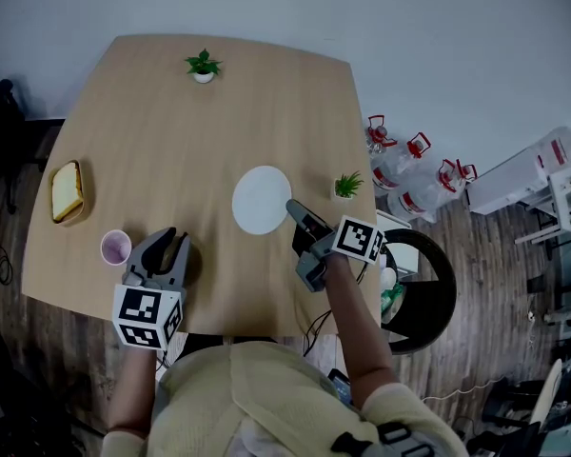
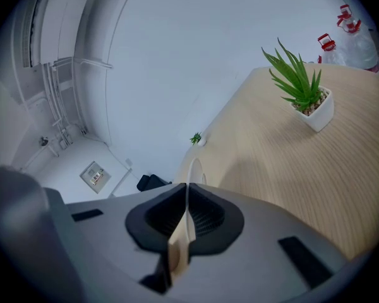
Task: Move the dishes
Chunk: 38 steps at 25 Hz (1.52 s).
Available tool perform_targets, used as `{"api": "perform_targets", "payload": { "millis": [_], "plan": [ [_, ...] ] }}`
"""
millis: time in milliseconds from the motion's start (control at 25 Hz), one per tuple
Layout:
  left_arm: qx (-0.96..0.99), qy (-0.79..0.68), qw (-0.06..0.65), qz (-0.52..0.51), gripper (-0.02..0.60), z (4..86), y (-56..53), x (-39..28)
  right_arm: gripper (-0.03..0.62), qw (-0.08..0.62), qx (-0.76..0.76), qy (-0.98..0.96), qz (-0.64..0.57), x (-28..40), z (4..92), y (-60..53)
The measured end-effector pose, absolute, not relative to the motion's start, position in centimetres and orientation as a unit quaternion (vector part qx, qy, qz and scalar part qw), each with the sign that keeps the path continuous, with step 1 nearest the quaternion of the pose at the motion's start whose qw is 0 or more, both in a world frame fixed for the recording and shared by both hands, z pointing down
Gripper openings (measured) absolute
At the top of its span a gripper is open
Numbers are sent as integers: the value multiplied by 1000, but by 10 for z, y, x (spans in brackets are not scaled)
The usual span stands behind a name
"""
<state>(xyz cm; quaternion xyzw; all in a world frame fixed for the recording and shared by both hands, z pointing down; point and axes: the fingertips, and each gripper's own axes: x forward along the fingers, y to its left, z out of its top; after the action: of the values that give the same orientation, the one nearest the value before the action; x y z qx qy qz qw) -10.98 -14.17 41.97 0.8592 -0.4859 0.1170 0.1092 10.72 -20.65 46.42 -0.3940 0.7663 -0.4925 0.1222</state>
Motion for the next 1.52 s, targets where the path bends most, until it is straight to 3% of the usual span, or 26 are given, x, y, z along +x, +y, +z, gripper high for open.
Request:
{"api": "perform_targets", "payload": {
  "millis": [1200, 1520],
  "plan": [
    [854, -483, 144, 134, 89, 446, -110, -110, 28, -29, -216, 827, -518, 62, 488, -72],
    [850, -485, 153, 136, 89, 449, -103, -113, 26, -131, -273, 820, -486, 73, 521, -79]
  ]
}}
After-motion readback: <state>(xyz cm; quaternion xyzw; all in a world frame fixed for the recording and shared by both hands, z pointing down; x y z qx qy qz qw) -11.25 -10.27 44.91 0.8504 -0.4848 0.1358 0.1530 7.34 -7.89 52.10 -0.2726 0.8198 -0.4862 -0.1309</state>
